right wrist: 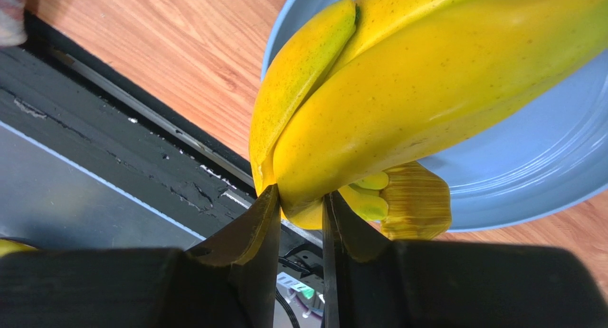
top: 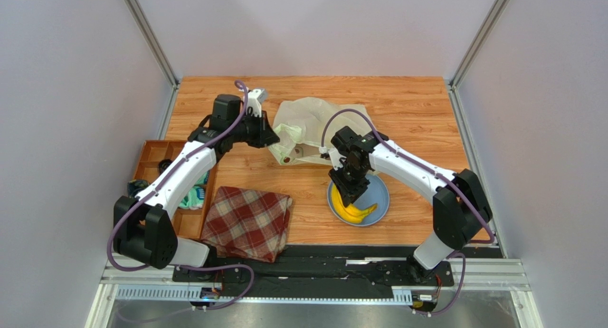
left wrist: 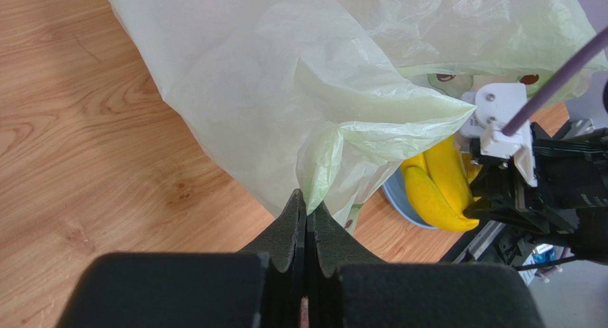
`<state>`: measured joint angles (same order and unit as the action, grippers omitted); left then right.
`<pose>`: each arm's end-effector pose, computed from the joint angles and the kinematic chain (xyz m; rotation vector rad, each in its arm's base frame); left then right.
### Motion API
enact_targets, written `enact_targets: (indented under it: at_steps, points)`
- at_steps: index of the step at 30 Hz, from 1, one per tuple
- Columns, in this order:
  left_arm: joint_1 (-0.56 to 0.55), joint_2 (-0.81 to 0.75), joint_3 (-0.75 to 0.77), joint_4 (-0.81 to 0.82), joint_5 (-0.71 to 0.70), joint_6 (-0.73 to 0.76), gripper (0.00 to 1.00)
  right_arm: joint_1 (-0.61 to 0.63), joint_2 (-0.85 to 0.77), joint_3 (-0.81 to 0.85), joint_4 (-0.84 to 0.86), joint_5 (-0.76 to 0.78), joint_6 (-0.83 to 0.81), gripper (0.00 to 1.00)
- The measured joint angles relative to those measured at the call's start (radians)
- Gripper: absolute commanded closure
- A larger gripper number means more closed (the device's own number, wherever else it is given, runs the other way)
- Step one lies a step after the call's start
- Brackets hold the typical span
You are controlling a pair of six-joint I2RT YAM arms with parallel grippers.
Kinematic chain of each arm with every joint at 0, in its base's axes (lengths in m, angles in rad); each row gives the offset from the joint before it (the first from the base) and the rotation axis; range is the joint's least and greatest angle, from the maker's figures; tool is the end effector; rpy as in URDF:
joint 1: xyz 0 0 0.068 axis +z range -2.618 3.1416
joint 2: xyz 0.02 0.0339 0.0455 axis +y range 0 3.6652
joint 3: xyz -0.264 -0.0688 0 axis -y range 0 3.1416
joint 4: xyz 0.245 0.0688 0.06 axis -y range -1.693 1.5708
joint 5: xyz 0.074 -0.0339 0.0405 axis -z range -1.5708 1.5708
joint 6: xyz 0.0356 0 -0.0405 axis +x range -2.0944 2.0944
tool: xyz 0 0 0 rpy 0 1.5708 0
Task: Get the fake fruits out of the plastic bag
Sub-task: Place the fake fruit on the plate.
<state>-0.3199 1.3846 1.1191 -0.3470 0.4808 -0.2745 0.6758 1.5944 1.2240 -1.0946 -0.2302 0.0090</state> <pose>0.2888 -0.1130 0.3059 0.3323 2.2082 -0.8562 0.2195 0.1864 0.2366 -1.0307 2.9182 0.3920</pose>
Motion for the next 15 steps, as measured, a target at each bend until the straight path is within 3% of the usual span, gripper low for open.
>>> enact_targets:
  at_steps: [3, 4, 7, 9, 15]
  points:
    - [0.000, -0.006, -0.011, 0.000, -0.003, 0.000, 1.00, -0.009, 0.031, 0.000, 0.004, -0.001, 0.011, 1.00]
    - [0.000, -0.008, -0.014, 0.000, -0.004, 0.000, 1.00, -0.010, 0.038, 0.000, 0.007, -0.002, 0.013, 0.94]
    - [0.000, -0.014, -0.023, 0.000, -0.005, 0.000, 1.00, -0.012, 0.054, 0.002, 0.014, -0.012, 0.012, 0.39]
    - [0.000, -0.018, -0.028, 0.000, -0.004, 0.000, 1.00, -0.012, 0.060, 0.005, 0.015, -0.034, 0.011, 0.31]
    - [0.000, -0.019, -0.046, -0.001, 0.001, -0.008, 1.00, -0.012, 0.061, 0.145, -0.079, -0.092, -0.070, 0.31]
